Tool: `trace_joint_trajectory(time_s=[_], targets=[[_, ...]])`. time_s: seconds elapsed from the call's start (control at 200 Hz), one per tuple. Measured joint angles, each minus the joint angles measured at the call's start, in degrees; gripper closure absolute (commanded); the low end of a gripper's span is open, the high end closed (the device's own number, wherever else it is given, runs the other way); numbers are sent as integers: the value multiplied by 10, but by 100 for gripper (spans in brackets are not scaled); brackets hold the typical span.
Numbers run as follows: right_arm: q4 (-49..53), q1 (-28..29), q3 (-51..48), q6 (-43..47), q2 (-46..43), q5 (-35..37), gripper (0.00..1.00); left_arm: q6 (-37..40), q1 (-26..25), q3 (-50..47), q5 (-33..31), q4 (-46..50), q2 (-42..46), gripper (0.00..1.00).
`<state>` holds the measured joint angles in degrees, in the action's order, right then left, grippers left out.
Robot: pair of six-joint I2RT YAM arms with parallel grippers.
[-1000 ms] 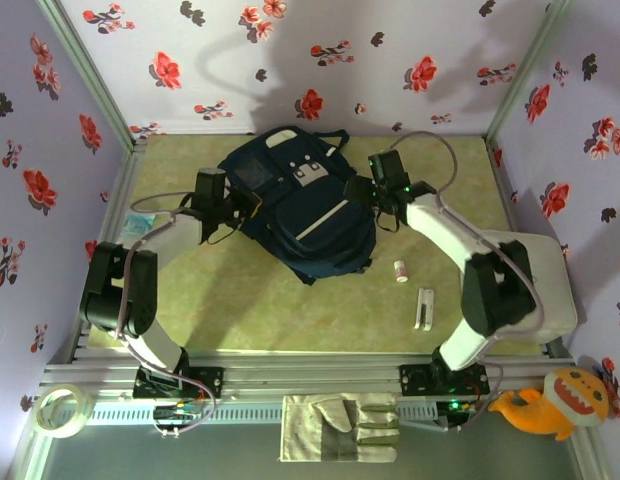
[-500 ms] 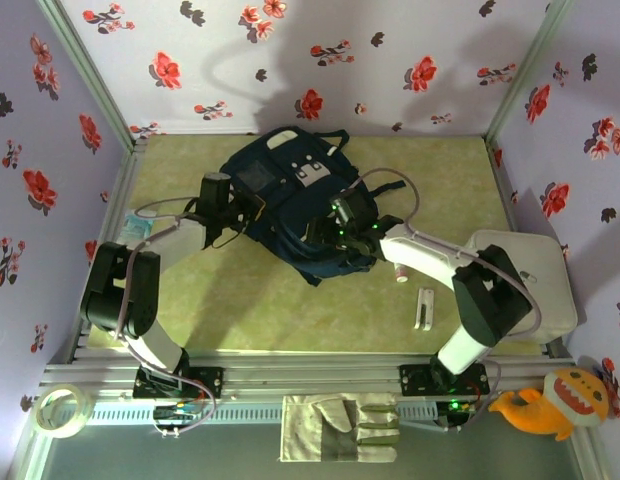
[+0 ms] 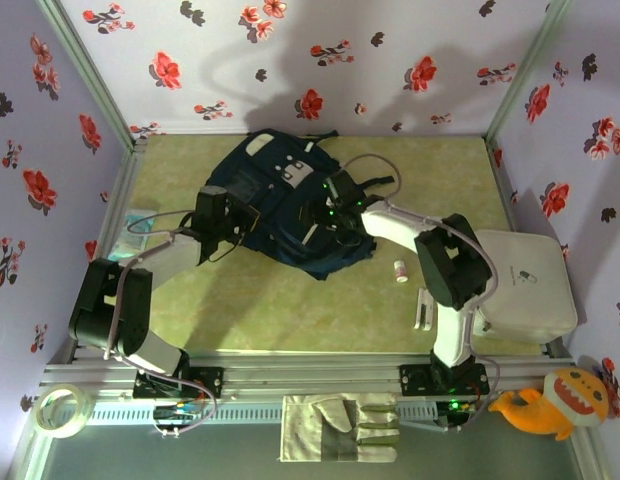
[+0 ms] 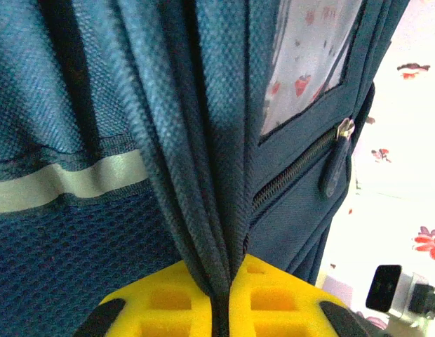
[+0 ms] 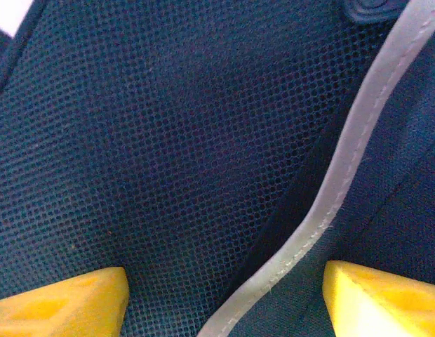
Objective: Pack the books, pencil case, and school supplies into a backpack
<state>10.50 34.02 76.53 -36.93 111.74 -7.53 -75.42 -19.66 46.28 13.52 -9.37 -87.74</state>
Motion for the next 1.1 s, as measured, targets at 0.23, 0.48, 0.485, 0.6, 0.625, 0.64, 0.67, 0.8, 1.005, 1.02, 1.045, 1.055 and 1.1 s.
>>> trace_joint_trajectory(time_s=[0.23,0.48,0.485,0.6,0.625,0.64,0.67,0.8,1.005,1.02,1.045,1.055,1.1], targets=[[43,-2,35,31,2,32,24,-10,0,1,-7,6,0,92],[146,21,35,46,-134,111,25,-21,0,31,-4,30,0,93],[146,23,35,45,-139,113,25,-22,0,32,-4,30,0,93],[138,65,17,28,-193,121,30,-30,0,41,-3,36,0,93],[135,77,13,23,-198,121,31,-32,0,43,-2,38,0,93],[133,84,11,20,-199,121,32,-33,0,44,-2,38,0,93],[129,98,8,12,-199,121,34,-36,0,47,-2,40,-1,93],[100,152,6,-12,-162,118,43,-40,-7,70,0,42,-12,92],[60,185,11,-38,-80,103,51,-43,-21,91,4,38,-30,83],[59,185,11,-39,-76,104,51,-43,-21,91,5,39,-30,81],[56,184,11,-42,-69,106,50,-43,-22,91,7,39,-31,76],[56,184,11,-42,-67,106,51,-46,-23,91,9,39,-31,74],[51,181,11,-44,-58,109,51,-49,-24,90,13,38,-31,64]])
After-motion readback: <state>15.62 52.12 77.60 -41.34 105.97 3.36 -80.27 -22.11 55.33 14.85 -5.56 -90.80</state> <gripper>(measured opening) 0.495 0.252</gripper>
